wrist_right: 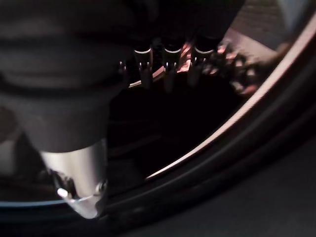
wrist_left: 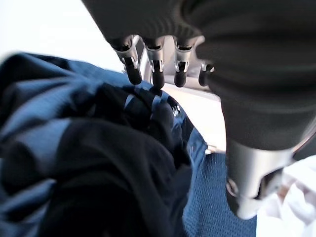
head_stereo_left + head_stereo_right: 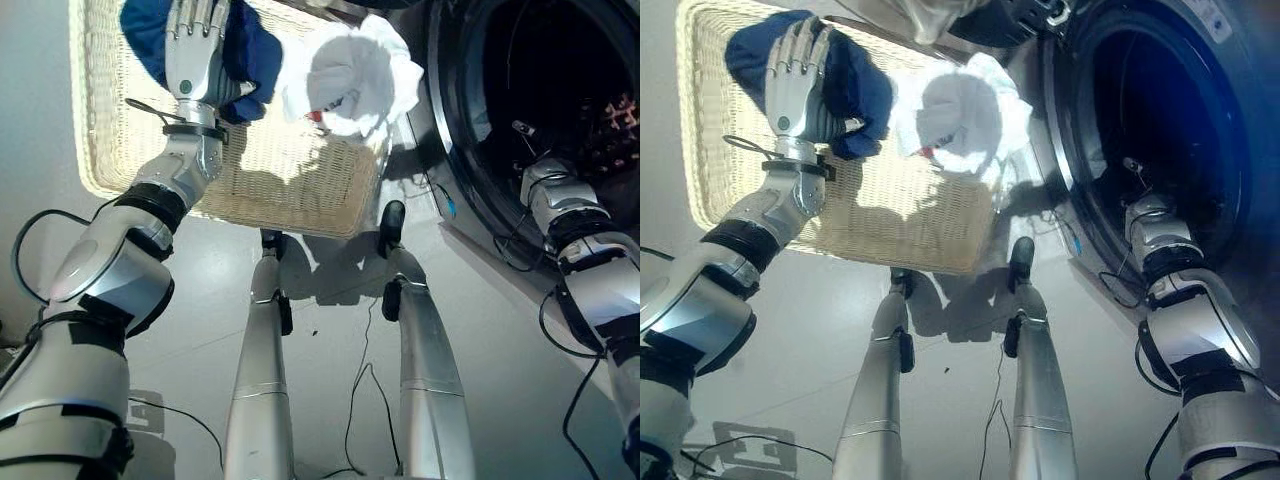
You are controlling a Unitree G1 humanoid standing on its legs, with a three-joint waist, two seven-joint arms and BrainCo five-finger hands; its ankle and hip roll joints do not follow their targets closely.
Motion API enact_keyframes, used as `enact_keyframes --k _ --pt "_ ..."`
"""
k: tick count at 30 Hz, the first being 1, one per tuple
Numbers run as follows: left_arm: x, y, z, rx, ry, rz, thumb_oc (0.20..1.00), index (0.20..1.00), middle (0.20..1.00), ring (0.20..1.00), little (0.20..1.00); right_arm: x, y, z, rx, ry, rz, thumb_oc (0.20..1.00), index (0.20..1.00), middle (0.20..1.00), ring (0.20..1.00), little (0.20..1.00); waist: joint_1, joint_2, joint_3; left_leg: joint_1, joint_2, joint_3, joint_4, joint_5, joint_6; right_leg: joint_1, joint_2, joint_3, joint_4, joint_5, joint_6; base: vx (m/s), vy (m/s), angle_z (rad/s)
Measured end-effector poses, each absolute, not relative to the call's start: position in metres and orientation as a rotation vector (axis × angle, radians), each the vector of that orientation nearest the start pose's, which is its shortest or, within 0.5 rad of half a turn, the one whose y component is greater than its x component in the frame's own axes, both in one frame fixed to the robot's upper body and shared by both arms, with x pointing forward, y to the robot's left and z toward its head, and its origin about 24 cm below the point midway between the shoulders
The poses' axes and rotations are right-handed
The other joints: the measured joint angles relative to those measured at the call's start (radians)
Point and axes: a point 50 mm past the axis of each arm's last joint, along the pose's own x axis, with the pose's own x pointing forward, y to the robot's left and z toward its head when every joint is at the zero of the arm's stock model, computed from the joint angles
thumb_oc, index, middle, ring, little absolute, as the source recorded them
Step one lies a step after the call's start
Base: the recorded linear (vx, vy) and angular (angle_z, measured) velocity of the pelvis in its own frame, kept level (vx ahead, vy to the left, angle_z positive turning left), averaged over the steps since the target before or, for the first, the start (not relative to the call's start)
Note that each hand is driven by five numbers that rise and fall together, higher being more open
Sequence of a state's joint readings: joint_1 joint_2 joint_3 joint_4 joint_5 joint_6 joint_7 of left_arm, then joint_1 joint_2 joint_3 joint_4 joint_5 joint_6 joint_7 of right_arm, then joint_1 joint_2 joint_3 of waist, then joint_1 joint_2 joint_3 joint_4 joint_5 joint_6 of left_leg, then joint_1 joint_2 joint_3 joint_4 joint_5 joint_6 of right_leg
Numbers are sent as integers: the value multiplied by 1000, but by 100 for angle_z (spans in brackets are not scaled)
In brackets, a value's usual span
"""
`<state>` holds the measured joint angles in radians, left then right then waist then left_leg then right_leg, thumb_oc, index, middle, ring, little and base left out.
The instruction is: Put the clothes into the washing machine.
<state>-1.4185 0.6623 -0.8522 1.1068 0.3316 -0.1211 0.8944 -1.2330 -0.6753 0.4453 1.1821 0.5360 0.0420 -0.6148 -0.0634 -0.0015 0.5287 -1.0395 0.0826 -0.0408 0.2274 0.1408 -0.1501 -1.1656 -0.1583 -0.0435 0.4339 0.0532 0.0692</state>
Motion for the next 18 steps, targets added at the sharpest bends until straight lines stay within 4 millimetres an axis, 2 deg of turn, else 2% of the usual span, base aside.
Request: enact_keyframes --k 3,7,12,18 --pt "398 202 322 1309 -854 751 1000 1000 1000 1000 1000 395 -294 240 -286 -137 -809 1000 1000 1000 1000 1000 -1 0 0 -7 1 14 -11 1 1 -17 3 13 -6 3 2 8 54 -6" --pt "399 207 323 1305 -799 775 1000 1000 1000 1000 1000 394 -290 232 -286 -175 -773 1000 1000 1000 1000 1000 -1 1 0 -7 7 18 -24 1 1 -19 10 14 -19 5 1 1 37 -4" --pt "400 211 328 1307 -731 797 1000 1000 1000 1000 1000 395 -276 236 -269 -265 -707 1000 1000 1000 1000 1000 -5 0 -1 -7 9 33 -25 1 1 -27 14 25 -20 8 1 -3 20 -3" --pt "399 220 330 1194 -681 828 1000 1000 1000 1000 1000 393 -260 246 -244 -353 -674 1000 1000 1000 1000 1000 -16 0 -2 -7 18 41 -25 1 0 -29 24 32 -30 12 4 -2 -5 -5"
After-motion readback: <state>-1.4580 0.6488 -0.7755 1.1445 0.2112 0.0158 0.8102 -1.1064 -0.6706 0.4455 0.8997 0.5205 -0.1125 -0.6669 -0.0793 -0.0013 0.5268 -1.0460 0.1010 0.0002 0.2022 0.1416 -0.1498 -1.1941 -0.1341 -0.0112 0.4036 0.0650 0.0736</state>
